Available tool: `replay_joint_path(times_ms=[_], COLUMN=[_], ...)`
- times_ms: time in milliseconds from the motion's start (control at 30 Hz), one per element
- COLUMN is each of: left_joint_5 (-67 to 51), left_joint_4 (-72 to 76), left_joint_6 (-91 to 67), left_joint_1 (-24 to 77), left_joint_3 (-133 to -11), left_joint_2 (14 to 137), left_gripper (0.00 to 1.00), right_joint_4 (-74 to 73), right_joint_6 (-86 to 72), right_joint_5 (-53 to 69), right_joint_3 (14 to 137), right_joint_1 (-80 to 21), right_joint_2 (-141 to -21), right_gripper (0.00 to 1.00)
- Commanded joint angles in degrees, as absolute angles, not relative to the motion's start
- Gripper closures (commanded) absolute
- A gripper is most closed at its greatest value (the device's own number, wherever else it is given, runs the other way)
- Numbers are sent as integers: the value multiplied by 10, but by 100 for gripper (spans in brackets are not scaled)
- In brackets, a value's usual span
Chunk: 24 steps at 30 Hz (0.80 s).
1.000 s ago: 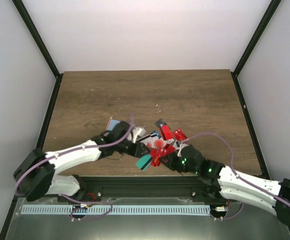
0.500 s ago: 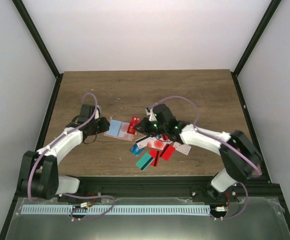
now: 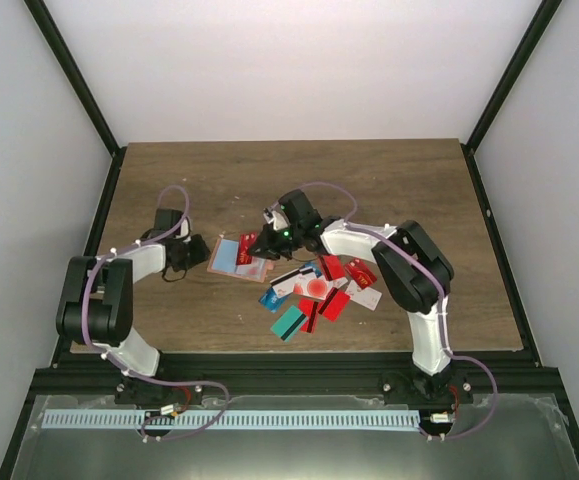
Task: Put the credit cards into the card holder
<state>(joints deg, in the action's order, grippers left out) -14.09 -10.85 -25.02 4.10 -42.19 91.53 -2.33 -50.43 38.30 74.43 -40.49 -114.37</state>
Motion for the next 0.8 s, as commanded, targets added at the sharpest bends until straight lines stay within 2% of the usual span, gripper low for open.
replay_joint_path(times_ms=[0, 533, 767], left_joint_5=[-189, -261, -209], left_joint_4=[-74, -43, -81], left_joint_6=[-241, -283, -271], left_joint_1=[40, 95, 96], left_joint_3=[-430, -358, -377], left_joint_2=[947, 905, 873], left_gripper=[73, 74, 74], right_joint_4=[-55, -92, -108], right_joint_6=[-485, -433, -419], right_joint_5=[426, 453, 428], right_joint_3=[766, 746, 743], right_joint_1=[-392, -358, -351], right_joint_2=[-1170, -1177, -1171], right_gripper=[99, 99, 99])
